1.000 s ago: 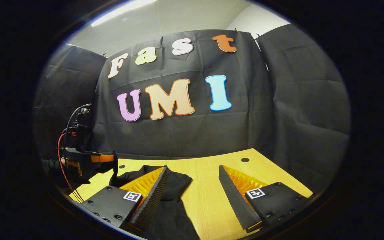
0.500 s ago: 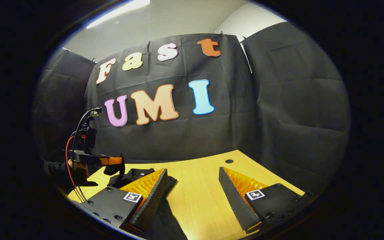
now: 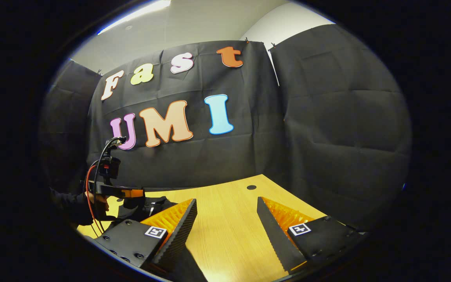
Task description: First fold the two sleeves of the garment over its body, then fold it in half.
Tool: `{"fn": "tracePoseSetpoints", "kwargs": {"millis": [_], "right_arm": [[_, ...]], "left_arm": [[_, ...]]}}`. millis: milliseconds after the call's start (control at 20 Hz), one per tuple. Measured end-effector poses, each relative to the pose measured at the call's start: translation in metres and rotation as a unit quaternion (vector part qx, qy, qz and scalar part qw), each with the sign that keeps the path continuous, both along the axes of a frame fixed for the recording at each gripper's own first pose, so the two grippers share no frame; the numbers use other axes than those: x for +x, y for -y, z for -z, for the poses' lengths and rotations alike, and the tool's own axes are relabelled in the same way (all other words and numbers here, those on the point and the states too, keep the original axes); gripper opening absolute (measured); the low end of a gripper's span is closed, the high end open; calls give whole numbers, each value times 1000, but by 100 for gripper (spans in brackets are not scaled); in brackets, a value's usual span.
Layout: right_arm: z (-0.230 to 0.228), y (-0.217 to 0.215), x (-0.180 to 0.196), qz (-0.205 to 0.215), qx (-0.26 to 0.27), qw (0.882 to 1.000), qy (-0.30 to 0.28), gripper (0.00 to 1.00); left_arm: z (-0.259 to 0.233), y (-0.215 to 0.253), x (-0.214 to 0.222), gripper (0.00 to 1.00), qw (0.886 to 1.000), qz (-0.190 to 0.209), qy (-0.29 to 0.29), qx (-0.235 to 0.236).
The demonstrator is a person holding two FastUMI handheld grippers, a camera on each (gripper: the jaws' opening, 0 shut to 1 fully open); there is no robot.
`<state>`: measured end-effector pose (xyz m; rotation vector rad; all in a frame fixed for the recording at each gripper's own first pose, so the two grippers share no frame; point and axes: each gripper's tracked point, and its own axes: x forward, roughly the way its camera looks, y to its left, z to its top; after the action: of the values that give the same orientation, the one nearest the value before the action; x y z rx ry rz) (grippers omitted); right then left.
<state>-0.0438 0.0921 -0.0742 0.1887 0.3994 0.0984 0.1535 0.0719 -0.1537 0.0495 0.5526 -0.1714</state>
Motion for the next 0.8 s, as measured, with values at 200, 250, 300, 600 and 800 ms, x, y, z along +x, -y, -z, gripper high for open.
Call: {"fn": "tracePoseSetpoints", "kwargs": {"millis": [200, 250, 300, 600, 800], "right_arm": [[-1, 4, 2, -12, 5, 1000, 7, 93], [-1, 2, 4, -22, 6, 1000, 7, 97], [1, -2, 6, -35, 8, 999, 7, 97], [12, -46, 5, -95, 11, 995, -13, 97], [36, -74, -21, -128, -4, 990, -57, 98]], "left_arm": [[-33, 13, 5, 68, 998, -14, 58, -36], [-46, 12, 0, 91, 997, -15, 70, -32], [-52, 11, -6, 94, 996, -15, 78, -28], [-50, -41, -96, 93, 997, -36, 61, -11], [-21, -100, -174, 92, 997, -61, 18, 38]]}}
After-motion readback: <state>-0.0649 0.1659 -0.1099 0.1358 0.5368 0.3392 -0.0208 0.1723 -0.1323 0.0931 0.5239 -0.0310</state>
